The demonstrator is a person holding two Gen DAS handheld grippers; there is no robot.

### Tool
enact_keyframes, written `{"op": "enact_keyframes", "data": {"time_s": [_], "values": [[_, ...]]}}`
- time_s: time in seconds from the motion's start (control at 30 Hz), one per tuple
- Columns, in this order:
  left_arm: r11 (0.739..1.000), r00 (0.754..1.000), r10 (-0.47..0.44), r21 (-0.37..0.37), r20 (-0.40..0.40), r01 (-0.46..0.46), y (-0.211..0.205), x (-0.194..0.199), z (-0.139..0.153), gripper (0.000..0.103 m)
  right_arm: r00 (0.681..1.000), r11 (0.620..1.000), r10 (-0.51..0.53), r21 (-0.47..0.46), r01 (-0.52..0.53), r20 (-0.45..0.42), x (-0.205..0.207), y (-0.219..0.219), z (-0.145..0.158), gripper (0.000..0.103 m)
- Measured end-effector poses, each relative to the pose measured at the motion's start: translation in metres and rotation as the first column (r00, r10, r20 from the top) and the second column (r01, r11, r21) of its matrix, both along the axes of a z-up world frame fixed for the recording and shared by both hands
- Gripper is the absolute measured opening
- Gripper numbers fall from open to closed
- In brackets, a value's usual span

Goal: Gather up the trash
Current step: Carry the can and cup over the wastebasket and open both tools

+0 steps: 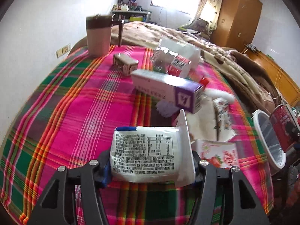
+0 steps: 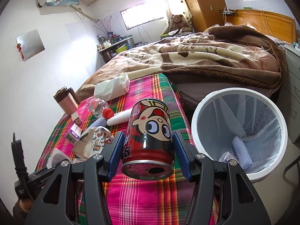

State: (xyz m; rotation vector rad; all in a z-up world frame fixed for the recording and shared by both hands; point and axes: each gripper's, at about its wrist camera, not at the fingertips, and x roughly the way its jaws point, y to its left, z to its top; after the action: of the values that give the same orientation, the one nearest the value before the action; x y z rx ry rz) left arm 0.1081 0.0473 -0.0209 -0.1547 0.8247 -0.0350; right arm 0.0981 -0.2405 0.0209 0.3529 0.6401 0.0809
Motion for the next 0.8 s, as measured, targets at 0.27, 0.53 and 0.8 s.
{"op": "enact_keyframes", "data": {"time_s": [0.27,0.53,0.8], "values": [[0.996,0.991,-0.084,0.01,0.101,0.083,-0.028,-0.012,0.042,0.061,1.0,1.0,-0.021,0.007,0.021,0.023,-0.007,-0.013,0.006,0.055],[0.977,0.962,-0.214,0.018,0.17,0.214,-0.081,-0.01,0.068,0.061,0.997,0.998,-0.066,0.007,0.065,0.037,-0.014,-0.034,0.01,0.055],[0.941,0.921,-0.335,0.034,0.196,0.335,-0.14,0.0,0.079,0.061,0.989,0.99,-0.137,-0.009,0.138,0.048,-0.024,-0.064,0.015,0.055]]}}
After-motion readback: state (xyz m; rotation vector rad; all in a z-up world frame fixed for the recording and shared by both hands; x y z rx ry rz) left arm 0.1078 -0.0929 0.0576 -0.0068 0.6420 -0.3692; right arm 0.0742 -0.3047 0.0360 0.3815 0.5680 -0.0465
